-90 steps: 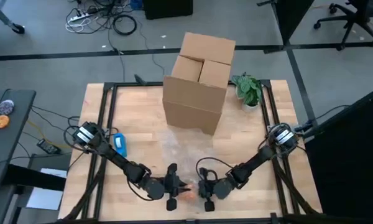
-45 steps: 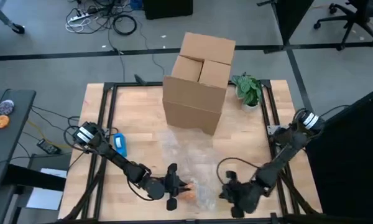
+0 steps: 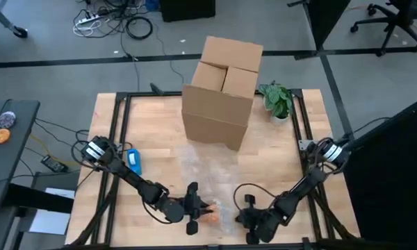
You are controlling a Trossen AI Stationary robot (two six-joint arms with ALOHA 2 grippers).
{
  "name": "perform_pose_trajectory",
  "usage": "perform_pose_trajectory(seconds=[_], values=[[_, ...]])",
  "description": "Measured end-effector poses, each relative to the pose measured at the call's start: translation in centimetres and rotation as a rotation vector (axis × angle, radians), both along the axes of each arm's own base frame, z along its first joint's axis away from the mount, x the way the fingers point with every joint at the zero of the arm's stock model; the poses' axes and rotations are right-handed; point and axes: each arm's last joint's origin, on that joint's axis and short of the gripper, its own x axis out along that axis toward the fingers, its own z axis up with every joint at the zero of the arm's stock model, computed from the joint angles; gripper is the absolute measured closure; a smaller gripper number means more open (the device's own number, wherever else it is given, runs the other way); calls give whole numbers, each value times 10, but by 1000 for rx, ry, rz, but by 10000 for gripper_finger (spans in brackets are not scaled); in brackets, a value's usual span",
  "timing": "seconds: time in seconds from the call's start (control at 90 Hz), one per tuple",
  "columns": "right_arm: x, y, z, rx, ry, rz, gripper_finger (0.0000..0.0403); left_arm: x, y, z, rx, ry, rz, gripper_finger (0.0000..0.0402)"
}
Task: Wrap mug
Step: Wrap the orange mug using the transparent bubble wrap
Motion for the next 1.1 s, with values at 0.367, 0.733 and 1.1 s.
perform_pose_trajectory(seconds=[0.367,0.733,1.1], values=[[37,-20,18,-92,-205,43,403,0,0,0,-5,-4,0,369],[75,-40,-16,-30,-349,129,403,0,1,0,8,-1,16,369],[59,-27,3,-79,-353,55,403,0,2,-1,-9,16,43,369]])
